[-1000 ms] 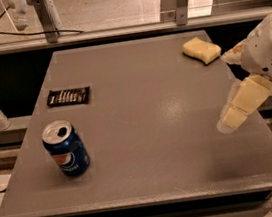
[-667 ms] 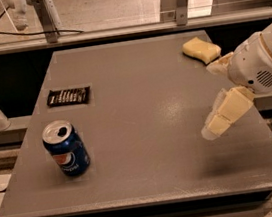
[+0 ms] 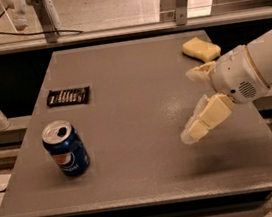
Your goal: Move rxbar chocolate near sponge
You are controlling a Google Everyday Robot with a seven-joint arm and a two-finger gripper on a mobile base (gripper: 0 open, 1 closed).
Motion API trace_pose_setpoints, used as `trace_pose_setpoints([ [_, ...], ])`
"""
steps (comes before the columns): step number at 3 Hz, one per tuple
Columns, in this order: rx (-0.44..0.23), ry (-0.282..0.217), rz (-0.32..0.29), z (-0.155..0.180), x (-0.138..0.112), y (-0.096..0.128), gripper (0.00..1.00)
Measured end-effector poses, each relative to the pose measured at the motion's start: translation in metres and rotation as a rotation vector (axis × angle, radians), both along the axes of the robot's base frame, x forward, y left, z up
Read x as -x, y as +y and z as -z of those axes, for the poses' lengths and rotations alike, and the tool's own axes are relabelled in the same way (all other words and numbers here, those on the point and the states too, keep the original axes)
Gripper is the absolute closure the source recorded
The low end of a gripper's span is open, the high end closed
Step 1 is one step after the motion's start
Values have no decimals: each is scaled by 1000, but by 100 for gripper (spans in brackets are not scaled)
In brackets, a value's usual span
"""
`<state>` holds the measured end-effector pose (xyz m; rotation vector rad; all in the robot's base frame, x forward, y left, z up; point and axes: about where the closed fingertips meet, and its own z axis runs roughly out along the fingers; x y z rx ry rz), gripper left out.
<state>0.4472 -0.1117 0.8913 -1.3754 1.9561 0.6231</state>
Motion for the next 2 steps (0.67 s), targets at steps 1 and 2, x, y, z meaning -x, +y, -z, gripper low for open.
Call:
trace_pose_setpoints([
  [1, 8, 0, 0, 1, 0, -1, 0],
  [2, -33, -5, 13, 5, 1, -3, 0],
])
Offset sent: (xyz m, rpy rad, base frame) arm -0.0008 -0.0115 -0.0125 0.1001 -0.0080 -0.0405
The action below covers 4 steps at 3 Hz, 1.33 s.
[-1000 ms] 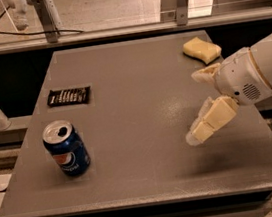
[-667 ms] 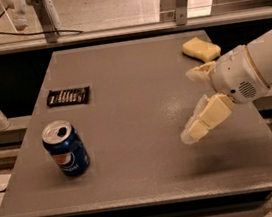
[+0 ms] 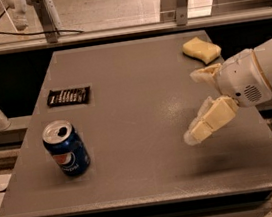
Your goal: Move rxbar chocolate near sponge
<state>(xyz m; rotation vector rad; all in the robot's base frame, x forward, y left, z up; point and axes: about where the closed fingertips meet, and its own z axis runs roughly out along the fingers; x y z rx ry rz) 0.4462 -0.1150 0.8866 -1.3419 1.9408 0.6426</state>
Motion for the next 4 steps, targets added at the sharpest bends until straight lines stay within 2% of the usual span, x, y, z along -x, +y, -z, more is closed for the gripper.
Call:
trace_pose_setpoints([
  [1, -104, -63, 26, 12, -15, 13, 0],
  [2, -242, -203, 48, 24, -82, 71, 0],
  [3, -273, -221, 50, 28, -99, 90, 0],
  [4, -323, -242, 76, 38, -133, 142, 0],
])
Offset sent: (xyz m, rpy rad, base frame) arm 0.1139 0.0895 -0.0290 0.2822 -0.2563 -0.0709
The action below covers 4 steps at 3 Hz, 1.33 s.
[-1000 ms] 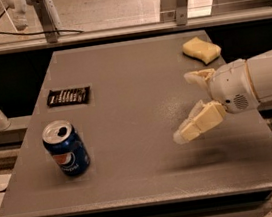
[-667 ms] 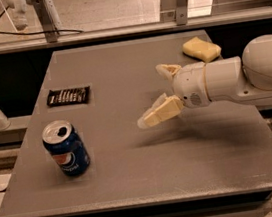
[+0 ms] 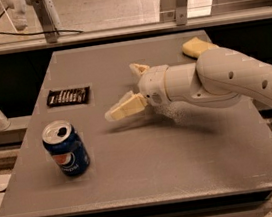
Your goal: Move rxbar chocolate near sponge
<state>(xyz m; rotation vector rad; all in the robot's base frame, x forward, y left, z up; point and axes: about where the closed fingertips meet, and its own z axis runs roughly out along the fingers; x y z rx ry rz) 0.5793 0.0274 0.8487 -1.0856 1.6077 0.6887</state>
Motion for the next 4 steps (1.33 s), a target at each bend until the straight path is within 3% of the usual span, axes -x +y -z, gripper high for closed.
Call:
trace_pose_setpoints([
  [2, 12, -19, -3, 17, 7, 30, 0],
  [4, 14, -58, 30, 24, -4, 70, 0],
])
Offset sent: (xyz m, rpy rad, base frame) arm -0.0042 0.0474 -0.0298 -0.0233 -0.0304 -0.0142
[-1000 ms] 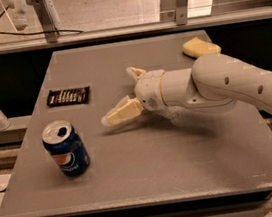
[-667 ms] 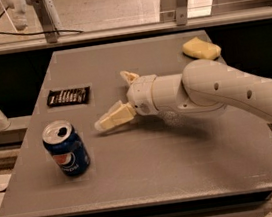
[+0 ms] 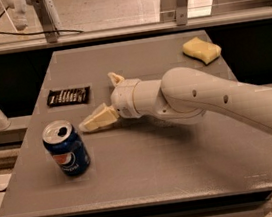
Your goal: Move rxbar chocolate near sponge
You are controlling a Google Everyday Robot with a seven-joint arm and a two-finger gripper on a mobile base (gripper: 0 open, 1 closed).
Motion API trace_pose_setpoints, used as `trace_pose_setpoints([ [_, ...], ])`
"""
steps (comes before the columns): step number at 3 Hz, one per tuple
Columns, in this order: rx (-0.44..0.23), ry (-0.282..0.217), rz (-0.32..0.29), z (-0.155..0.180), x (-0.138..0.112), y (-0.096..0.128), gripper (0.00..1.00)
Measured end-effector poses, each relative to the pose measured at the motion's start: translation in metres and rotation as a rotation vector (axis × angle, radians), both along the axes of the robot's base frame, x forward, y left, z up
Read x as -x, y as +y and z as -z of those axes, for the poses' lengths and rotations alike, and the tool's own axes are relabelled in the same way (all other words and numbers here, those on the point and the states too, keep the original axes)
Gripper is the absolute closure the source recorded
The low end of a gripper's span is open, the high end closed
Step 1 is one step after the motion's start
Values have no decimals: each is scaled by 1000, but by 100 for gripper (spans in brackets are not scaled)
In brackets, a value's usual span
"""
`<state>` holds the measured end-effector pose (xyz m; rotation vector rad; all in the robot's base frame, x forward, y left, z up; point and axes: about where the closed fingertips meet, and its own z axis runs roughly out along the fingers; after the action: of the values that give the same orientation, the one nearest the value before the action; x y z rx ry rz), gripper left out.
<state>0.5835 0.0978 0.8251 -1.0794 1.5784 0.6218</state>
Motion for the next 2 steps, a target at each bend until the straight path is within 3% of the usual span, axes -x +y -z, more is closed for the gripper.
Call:
trace_pose_setpoints([
  [2, -19, -35, 16, -19, -23, 34, 0],
])
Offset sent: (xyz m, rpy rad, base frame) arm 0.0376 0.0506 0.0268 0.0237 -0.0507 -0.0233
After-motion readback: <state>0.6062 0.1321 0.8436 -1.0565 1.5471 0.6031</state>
